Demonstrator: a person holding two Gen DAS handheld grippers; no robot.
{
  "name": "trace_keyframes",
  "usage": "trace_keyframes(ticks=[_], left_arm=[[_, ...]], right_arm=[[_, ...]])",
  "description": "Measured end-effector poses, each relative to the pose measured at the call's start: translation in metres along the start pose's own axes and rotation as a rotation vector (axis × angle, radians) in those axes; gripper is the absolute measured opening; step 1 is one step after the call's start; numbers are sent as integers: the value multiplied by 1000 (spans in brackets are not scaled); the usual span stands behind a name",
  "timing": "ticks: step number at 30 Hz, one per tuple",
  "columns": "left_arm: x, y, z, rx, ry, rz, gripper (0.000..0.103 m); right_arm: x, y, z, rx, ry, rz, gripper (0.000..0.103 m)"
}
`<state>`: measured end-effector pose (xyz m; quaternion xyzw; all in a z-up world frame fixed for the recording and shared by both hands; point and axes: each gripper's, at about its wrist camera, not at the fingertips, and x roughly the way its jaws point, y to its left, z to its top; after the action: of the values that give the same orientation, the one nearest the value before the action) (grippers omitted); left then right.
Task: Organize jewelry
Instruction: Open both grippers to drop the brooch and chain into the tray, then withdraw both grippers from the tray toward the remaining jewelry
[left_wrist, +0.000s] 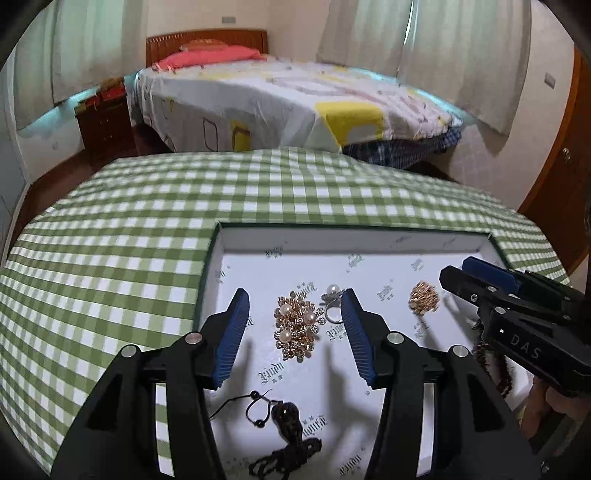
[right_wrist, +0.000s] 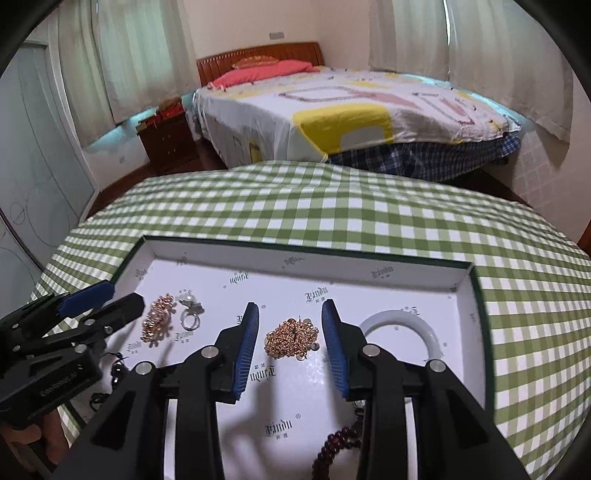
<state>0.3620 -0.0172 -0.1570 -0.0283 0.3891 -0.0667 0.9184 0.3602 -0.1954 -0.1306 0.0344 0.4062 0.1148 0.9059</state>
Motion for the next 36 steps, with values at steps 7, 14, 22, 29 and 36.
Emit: trace_keyframes(ticks=[7,14,22,29,36], left_arm=[[-51,0,-7,-16,-133,-11,51],[-92,-5,-19,-26,-211,-8,53],[-137,-4,-46,-66,-285,-6,59],[-156,-4,-81,-71,-297,19,59],[-154,-1,-120,-68,-255,48,59]], right_arm=[[-44,4,-4,-1,-112,-1,40],[-82,17,-12,-25,-190,-8,43],[-120,29,-41,-39,-254,-13,48],[-144,29,-79,-50,-298,-42,49],[-152,22,-113,-50,-303,-72,52]])
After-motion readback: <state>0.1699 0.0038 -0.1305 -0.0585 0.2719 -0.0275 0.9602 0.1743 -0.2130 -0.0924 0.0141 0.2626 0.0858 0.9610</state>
